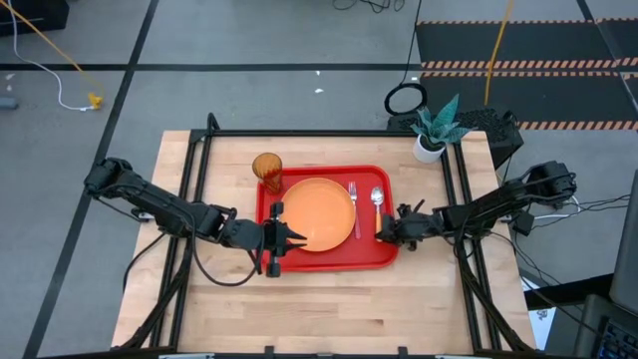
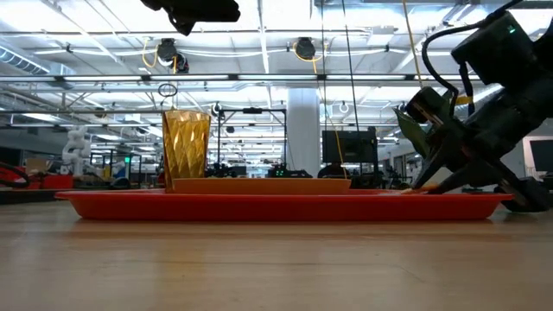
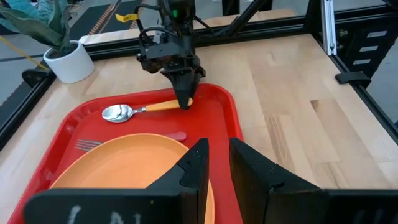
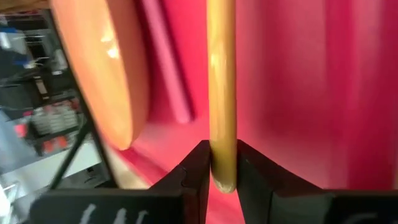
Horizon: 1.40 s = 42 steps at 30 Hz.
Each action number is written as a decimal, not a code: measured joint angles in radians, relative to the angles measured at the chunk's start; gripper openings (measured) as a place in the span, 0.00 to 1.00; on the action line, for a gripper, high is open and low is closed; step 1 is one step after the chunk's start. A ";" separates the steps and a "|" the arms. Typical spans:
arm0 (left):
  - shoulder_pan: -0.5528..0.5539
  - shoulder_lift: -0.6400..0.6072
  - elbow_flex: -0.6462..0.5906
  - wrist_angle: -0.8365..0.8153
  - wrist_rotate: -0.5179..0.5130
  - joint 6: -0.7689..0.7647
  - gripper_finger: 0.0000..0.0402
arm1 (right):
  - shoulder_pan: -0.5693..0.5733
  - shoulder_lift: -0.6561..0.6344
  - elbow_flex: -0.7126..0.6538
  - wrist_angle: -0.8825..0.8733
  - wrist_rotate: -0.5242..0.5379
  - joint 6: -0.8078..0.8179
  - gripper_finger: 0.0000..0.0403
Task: Pick and place plate/cup/fork/spoon on tray
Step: Put the yellow spoon on the red tray to the right of the pink fork
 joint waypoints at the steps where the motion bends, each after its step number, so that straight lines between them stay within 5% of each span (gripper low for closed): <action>1: 0.000 0.000 0.000 0.000 0.000 0.000 0.17 | 0.000 0.000 0.012 -0.035 -0.002 -0.004 0.15; 16: -0.003 0.000 0.000 0.000 0.000 -0.007 0.17 | -0.008 0.000 0.173 -0.353 -0.026 -0.133 0.15; 31: -0.025 0.000 0.000 -0.002 0.000 -0.023 0.17 | -0.008 0.000 0.173 -0.330 -0.031 -0.154 0.15; 42: -0.025 0.000 0.000 -0.002 0.000 -0.026 0.17 | -0.009 -0.027 0.173 -0.383 -0.053 -0.131 0.34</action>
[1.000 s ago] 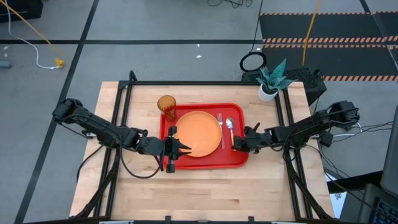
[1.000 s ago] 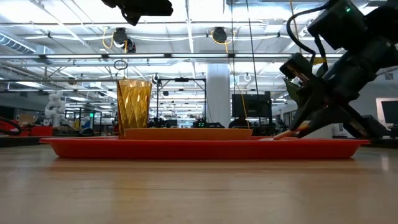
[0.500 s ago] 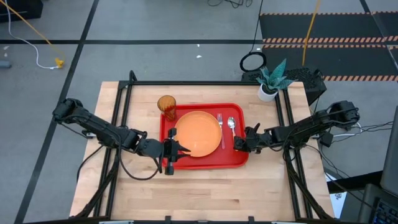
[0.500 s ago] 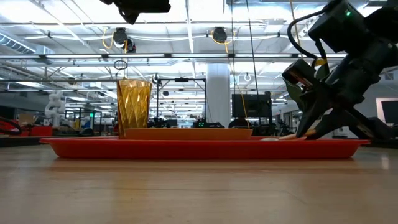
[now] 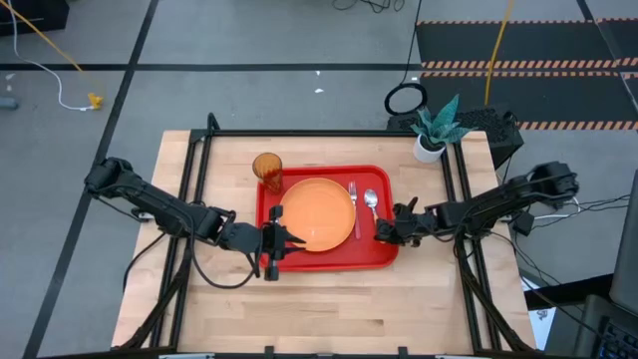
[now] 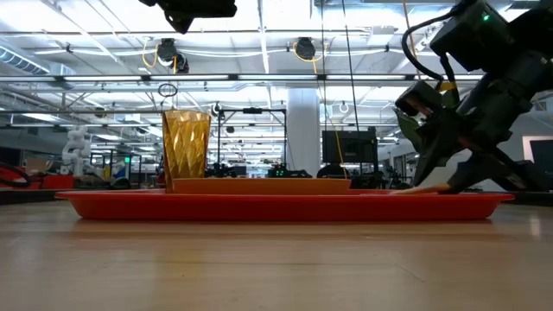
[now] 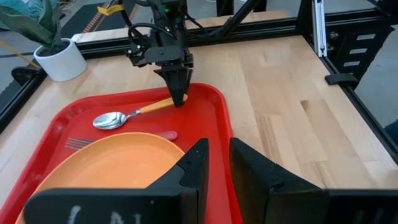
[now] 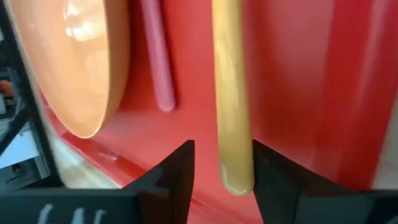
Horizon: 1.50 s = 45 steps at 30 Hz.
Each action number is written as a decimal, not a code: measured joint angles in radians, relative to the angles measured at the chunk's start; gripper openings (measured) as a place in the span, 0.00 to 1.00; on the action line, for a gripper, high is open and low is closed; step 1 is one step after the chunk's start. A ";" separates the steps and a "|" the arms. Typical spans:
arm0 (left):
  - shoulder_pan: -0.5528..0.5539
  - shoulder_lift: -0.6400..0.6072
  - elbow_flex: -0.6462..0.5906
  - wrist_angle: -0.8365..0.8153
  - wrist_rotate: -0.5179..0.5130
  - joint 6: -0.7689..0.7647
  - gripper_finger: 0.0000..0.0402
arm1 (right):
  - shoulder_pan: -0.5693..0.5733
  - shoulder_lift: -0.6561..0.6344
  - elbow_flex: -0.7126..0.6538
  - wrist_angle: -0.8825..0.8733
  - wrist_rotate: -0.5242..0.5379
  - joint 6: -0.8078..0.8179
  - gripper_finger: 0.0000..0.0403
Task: Pick and place plate/cup/fork/spoon on tray
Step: Put the yellow spoon on the red tray to the right of the pink fork
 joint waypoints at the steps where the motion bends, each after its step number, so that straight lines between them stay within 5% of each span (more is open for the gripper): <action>1: -0.002 0.000 0.000 0.000 0.000 0.000 0.17 | 0.000 -0.009 0.000 -0.010 -0.003 0.001 0.34; 17: -0.014 0.000 0.000 0.001 0.000 -0.014 0.17 | 0.000 -0.098 0.000 -0.066 -0.078 0.056 0.35; 28: -0.019 0.000 0.000 0.003 0.000 -0.014 0.17 | 0.000 -0.097 0.131 -0.305 -0.046 -0.016 0.35; 45: -0.019 0.000 0.000 0.007 0.000 -0.024 0.17 | 0.002 -0.097 0.151 -0.331 -0.013 -0.107 0.35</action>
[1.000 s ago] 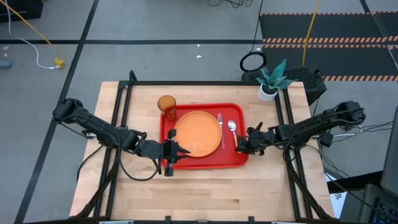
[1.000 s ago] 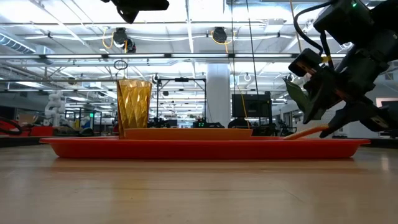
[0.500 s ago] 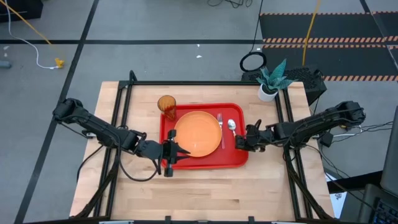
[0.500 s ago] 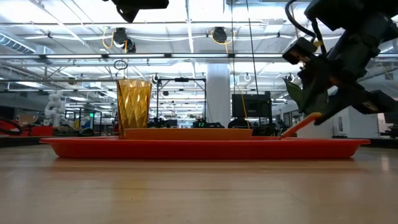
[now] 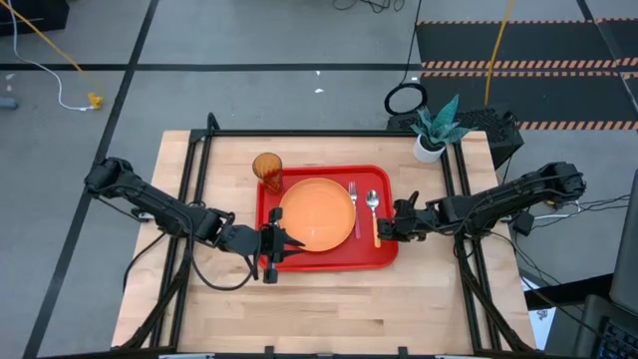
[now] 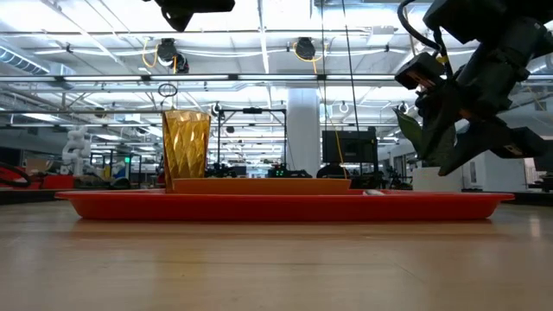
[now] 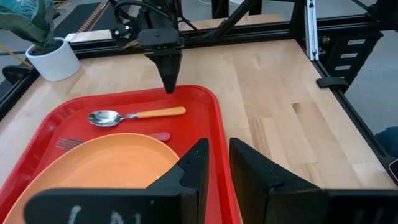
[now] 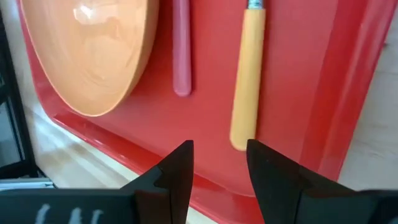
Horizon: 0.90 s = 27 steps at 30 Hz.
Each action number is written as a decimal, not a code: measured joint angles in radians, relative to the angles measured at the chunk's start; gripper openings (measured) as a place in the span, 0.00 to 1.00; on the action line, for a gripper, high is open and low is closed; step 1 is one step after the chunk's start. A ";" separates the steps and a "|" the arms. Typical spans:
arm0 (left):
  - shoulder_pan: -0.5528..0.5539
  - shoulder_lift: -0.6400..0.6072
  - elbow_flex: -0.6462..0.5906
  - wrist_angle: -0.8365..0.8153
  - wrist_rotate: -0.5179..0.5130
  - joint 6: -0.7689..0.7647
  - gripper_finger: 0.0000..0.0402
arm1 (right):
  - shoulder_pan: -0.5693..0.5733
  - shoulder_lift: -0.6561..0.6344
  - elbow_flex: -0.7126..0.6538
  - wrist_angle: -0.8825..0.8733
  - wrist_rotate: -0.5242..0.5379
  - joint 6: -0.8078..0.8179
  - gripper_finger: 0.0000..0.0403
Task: Pick and place plate/cup/fork/spoon on tray
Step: Put the yellow spoon on the red tray to the right of the pink fork
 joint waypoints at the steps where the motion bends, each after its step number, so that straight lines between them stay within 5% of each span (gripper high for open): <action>1: 0.000 0.000 0.000 0.000 0.000 0.000 0.17 | 0.000 0.000 0.000 0.003 0.001 -0.009 0.35; 11: 0.000 0.000 0.000 0.003 0.000 0.005 0.17 | 0.029 0.000 0.000 0.063 0.019 -0.289 0.33; 22: 0.000 0.000 0.000 -0.007 -0.001 0.000 0.17 | 0.073 0.006 -0.006 0.033 0.079 -0.820 0.04; 27: 0.000 0.000 0.000 -0.013 -0.003 -0.015 0.17 | 0.064 0.056 -0.007 0.032 0.150 -1.064 0.02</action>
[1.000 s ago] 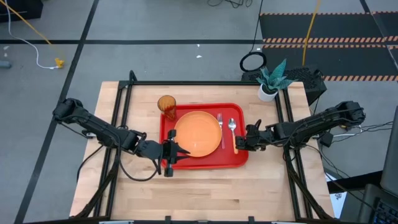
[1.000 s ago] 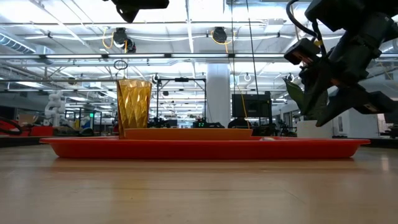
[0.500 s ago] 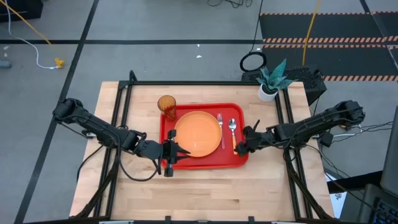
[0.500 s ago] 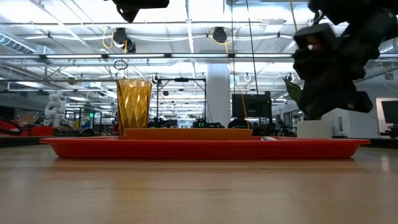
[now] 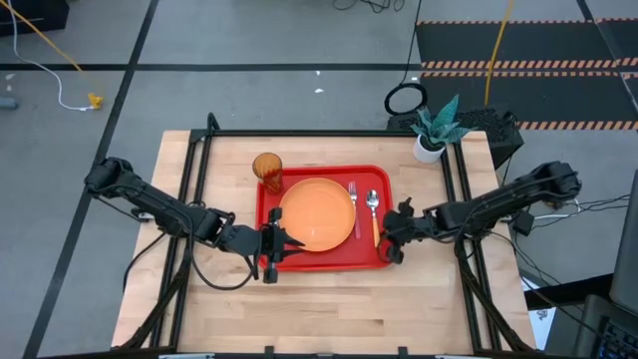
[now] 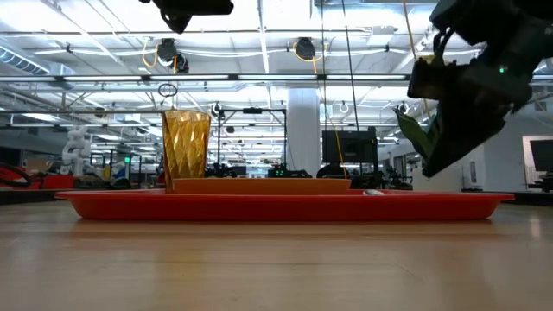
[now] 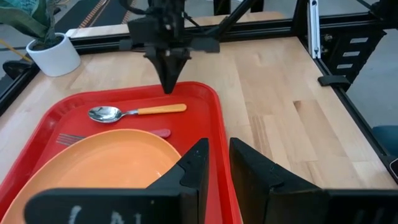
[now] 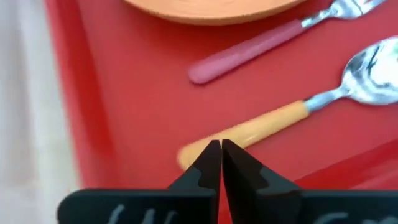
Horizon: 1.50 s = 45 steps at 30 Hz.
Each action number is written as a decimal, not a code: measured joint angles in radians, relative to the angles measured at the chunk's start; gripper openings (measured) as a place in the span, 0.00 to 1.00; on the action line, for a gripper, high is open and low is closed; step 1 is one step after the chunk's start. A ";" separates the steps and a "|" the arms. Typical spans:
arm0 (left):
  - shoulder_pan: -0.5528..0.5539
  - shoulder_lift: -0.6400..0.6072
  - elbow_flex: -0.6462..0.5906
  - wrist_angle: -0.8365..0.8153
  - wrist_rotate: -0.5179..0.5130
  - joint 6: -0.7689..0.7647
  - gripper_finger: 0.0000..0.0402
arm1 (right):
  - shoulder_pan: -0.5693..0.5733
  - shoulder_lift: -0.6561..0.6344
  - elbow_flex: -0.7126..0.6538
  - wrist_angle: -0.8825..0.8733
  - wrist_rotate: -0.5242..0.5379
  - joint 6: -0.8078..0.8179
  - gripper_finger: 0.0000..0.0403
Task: Pick and place plate/cup/fork/spoon on tray
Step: Put the yellow spoon on the red tray to the right of the pink fork
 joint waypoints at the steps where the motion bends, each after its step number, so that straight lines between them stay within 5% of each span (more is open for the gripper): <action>1: 0.000 0.000 0.000 0.000 0.000 0.000 0.17 | -0.006 0.013 0.000 0.002 0.002 -0.047 0.01; 9: 0.026 0.000 0.000 0.002 -0.001 -0.013 0.17 | -0.033 0.091 0.000 -0.019 0.003 -0.314 0.00; 20: 0.095 0.000 0.000 0.007 -0.002 -0.006 0.17 | -0.076 0.122 -0.001 0.039 0.003 -0.445 0.00; 45: 0.186 0.000 0.000 -0.009 -0.001 -0.003 0.17 | -0.112 0.111 -0.030 0.126 -0.057 -0.450 0.00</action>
